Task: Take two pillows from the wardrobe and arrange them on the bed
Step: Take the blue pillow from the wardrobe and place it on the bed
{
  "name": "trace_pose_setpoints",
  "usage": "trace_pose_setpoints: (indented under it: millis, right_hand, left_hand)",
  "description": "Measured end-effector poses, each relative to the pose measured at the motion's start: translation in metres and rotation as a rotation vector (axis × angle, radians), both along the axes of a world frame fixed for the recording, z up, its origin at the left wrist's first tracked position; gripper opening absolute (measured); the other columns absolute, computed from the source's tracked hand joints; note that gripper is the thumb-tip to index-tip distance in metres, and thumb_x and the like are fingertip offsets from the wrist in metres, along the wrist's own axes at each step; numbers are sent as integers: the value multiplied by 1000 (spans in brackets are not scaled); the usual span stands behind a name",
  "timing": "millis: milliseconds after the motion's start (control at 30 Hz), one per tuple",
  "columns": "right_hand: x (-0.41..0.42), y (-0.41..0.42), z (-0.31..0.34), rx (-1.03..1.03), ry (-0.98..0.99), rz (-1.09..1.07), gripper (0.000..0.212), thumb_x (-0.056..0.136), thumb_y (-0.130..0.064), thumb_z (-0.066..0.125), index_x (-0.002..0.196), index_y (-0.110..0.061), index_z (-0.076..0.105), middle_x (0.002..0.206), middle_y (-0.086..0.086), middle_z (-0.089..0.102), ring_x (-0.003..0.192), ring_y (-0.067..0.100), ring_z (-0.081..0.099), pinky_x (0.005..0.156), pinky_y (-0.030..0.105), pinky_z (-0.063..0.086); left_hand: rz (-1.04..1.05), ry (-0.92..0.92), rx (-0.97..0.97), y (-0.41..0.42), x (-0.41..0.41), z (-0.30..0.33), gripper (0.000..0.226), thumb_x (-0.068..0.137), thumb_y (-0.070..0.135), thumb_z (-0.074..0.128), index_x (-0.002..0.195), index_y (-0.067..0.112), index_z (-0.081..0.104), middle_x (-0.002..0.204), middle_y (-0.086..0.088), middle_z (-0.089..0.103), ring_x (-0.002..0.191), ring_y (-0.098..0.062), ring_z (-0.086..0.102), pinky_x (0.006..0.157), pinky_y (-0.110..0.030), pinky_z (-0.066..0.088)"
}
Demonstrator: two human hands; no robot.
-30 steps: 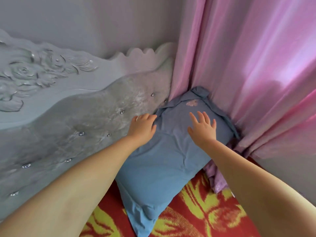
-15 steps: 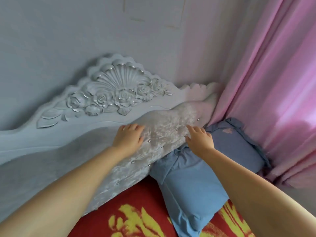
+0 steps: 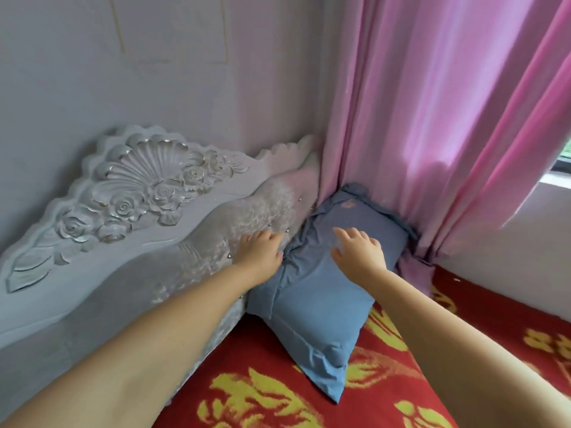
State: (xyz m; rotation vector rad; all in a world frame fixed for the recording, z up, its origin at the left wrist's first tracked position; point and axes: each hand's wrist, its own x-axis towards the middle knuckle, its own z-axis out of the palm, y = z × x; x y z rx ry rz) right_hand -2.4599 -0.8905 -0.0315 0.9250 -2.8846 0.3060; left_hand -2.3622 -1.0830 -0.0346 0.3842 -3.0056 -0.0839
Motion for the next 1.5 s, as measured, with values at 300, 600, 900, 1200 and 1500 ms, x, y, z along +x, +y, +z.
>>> trace_pose_setpoints:
  millis: [300, 600, 900, 1200, 1500]
  right_hand:
    - [-8, 203, 5, 35, 3, -129, 41, 91, -25, 42, 131, -19, 45, 126, 9, 53, 116, 31, 49, 93, 41, 38]
    - [-35, 351, 11, 116, 1, -237, 36, 95, -31, 42, 129, -21, 47, 128, 8, 53, 117, 30, 49, 95, 40, 39]
    - [-15, 266, 25, 186, 9, -191, 34, 96, -27, 41, 128, -18, 46, 126, 10, 52, 117, 31, 49, 94, 41, 39]
    - [73, 152, 4, 202, -26, -194, 27, 90, -21, 42, 116, -17, 49, 119, 9, 54, 111, 31, 53, 90, 41, 39]
    - [89, 258, 26, 230, 5, -471, 40, 95, -32, 43, 133, -22, 44, 128, 7, 53, 117, 28, 52, 96, 40, 39]
  left_hand:
    - [-67, -4, 48, 209, -49, 1, 43, 95, 29, 41, 136, 17, 39, 135, -11, 47, 126, -28, 42, 106, -42, 28]
    - [-245, -19, -45, 365, -82, 8, 36, 96, 28, 40, 128, 14, 46, 128, -11, 51, 121, -30, 44, 110, -47, 25]
    - [-49, 42, 87, 237, -19, -6, 36, 95, 29, 41, 129, 19, 48, 128, -7, 51, 121, -26, 45, 109, -43, 26]
    - [-151, 131, 69, 143, 32, 15, 33, 94, 28, 42, 124, 19, 53, 125, -8, 53, 119, -28, 47, 106, -46, 28]
    - [-388, 91, 77, 222, 11, 24, 35, 96, 26, 38, 127, 18, 50, 128, -8, 51, 121, -26, 44, 110, -44, 26]
